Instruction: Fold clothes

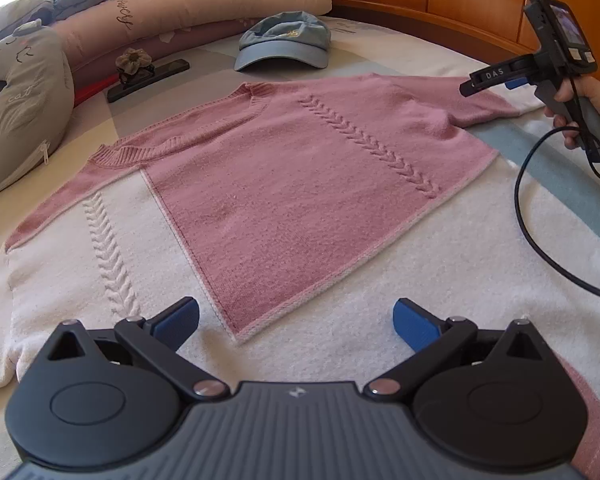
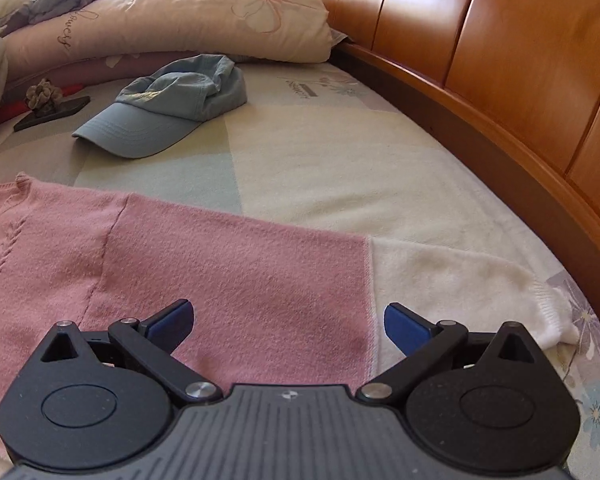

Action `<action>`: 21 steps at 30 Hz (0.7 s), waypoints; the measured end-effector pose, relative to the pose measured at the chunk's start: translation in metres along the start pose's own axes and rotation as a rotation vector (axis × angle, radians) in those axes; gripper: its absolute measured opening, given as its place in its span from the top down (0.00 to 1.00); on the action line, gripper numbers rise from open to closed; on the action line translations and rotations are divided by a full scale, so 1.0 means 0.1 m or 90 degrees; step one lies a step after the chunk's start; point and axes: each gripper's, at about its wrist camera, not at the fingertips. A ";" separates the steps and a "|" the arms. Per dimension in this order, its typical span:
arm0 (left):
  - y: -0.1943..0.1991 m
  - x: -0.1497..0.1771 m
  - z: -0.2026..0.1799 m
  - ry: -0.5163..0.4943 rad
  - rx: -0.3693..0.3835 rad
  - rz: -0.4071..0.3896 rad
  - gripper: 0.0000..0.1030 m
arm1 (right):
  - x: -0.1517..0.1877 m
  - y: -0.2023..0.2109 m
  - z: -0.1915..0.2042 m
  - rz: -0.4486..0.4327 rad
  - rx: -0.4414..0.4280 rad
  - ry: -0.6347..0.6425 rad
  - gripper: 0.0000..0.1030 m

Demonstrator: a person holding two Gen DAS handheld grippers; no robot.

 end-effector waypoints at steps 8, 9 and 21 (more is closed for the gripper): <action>0.00 0.00 0.01 0.000 -0.004 0.009 0.01 | -0.15 -0.57 -0.48 0.016 0.030 -0.104 0.00; 0.00 0.00 0.02 0.000 -0.004 0.011 0.01 | -0.18 -0.60 -0.53 0.015 0.025 -0.110 0.00; 0.11 -0.02 0.00 -0.006 -0.015 -0.001 0.01 | -0.43 -0.23 0.03 0.045 -0.078 -0.063 0.00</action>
Point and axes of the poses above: each gripper's, at about its wrist camera, not at the fingertips, and y roughly against the way its jaws point, z to its left, x to its underside
